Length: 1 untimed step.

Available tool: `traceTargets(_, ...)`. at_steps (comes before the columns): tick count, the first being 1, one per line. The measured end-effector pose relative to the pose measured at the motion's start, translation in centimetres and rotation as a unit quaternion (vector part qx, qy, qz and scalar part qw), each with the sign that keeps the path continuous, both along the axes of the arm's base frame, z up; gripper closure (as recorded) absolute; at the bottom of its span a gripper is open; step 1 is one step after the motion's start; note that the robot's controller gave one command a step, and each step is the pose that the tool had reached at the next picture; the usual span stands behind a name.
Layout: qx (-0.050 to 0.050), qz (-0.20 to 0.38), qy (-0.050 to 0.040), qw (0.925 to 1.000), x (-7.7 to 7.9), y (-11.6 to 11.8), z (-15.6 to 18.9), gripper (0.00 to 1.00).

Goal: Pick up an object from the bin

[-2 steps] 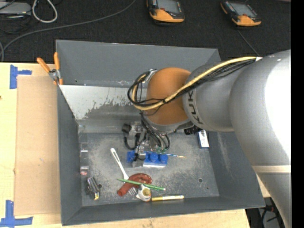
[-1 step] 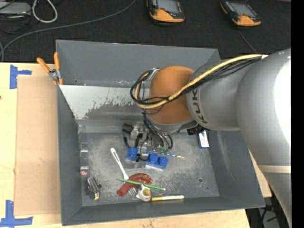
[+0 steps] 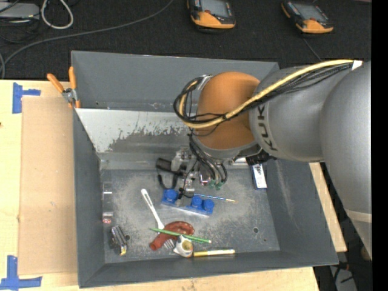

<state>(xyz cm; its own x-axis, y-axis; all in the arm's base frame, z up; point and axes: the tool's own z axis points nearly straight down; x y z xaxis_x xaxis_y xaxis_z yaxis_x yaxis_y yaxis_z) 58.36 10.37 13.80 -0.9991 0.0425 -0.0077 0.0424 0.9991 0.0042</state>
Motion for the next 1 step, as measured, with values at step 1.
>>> traceTargets(1, -0.001, -0.04, 0.0049, 0.9992, -1.66, -5.41, -6.51, 1.0)
